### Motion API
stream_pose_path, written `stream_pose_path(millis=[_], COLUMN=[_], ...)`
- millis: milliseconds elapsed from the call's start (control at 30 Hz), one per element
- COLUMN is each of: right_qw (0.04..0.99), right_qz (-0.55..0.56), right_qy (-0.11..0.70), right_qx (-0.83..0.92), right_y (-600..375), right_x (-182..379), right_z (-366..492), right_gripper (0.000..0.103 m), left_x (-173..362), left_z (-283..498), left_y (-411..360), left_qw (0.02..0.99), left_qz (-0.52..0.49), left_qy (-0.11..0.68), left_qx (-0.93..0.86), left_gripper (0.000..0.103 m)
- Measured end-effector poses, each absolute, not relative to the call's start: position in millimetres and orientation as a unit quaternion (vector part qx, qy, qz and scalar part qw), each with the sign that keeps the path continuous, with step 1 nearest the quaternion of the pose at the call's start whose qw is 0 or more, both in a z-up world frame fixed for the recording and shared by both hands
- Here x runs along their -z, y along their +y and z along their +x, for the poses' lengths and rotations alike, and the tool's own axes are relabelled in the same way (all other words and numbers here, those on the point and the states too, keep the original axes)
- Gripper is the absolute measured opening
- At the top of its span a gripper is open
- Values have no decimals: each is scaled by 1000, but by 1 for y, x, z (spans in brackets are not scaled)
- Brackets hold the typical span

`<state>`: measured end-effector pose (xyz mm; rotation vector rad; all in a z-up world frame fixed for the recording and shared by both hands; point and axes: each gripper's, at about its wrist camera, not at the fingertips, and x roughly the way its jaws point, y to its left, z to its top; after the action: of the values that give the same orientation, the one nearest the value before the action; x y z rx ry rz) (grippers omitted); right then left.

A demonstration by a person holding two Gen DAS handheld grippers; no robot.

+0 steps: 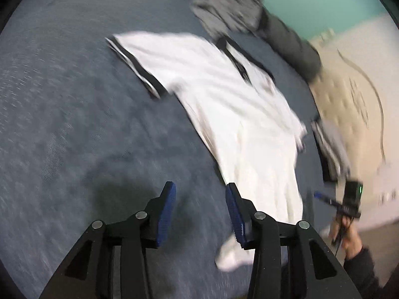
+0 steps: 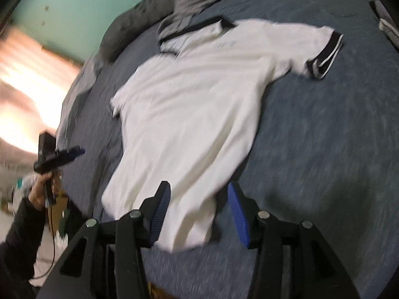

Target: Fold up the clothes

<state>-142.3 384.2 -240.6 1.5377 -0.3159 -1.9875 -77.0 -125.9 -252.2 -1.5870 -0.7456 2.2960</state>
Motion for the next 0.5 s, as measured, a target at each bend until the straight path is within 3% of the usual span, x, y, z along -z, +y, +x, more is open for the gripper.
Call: stream_pose_path(millis=[500], right_qw=[273], right_qz=[615], right_qy=[-68], right_qx=[737], right_y=[365], right_x=[282], right_z=[-97], right_gripper=[49], left_x=[292], left_z=[-18], left_y=[-32], left_qw=[189], left_qz=[-602], left_qy=[-202], left_qx=[-749], left_gripper=[45])
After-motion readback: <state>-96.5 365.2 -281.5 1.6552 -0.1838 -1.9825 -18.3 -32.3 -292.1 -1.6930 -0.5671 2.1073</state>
